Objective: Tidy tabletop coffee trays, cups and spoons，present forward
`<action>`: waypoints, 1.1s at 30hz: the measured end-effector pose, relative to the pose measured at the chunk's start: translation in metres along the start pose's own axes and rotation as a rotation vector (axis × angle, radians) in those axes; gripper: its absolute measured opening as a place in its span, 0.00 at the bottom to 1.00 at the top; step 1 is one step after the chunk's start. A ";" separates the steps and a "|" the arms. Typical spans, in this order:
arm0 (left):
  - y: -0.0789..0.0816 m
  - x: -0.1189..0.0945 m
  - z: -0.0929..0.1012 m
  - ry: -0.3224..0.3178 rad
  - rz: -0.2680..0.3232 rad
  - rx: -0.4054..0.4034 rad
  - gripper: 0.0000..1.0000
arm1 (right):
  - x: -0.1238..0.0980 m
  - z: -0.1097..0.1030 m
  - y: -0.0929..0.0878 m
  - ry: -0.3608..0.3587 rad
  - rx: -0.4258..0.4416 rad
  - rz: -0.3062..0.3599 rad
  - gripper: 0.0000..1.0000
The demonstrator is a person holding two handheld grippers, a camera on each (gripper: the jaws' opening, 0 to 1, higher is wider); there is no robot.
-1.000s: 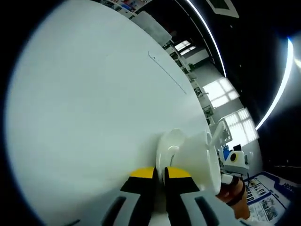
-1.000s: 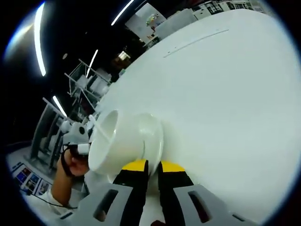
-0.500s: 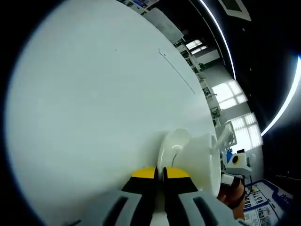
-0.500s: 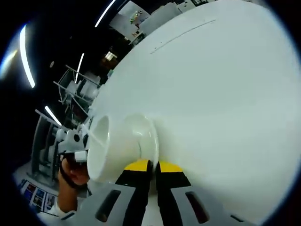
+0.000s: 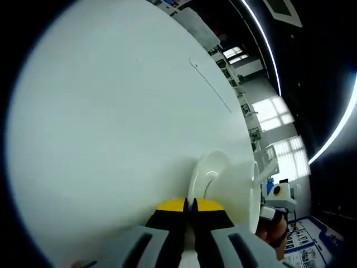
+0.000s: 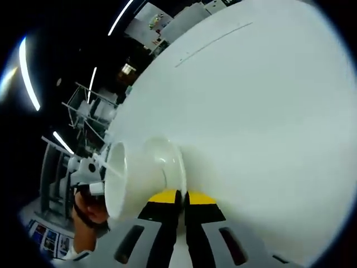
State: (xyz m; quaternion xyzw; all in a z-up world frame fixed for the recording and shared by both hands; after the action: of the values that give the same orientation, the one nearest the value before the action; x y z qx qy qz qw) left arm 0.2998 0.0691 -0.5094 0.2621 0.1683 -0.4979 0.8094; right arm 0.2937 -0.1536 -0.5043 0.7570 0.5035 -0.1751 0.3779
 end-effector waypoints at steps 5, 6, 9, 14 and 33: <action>0.012 0.001 0.003 -0.005 0.016 0.001 0.06 | 0.003 -0.004 0.012 0.010 0.011 0.016 0.04; 0.014 0.001 0.003 -0.007 0.019 -0.004 0.06 | 0.004 -0.005 0.014 0.012 0.010 0.018 0.04; 0.021 0.003 0.002 -0.013 0.032 -0.007 0.06 | 0.008 -0.006 0.024 0.014 0.012 0.024 0.04; 0.036 0.007 0.000 -0.021 0.050 -0.024 0.06 | 0.016 -0.010 0.040 0.012 0.006 0.029 0.04; 0.107 0.027 -0.010 0.026 0.166 -0.114 0.07 | 0.063 -0.024 0.107 -0.050 -0.003 0.040 0.04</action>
State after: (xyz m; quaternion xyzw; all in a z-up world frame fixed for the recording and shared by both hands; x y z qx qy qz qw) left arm 0.4071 0.0951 -0.5043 0.2349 0.1845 -0.4151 0.8593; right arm 0.4137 -0.1183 -0.4868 0.7616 0.4791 -0.1855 0.3950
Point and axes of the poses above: the point that each gripper's makers call its tool centre point, and the gripper's own axes: x roughly forward along the fingers, z roughly to its right, y roughly out of its top, the point moved 8 cm from there along -x, roughly backward along the fingers, and after that the axes turned 3 degrees about -y, right-handed, at the moved point
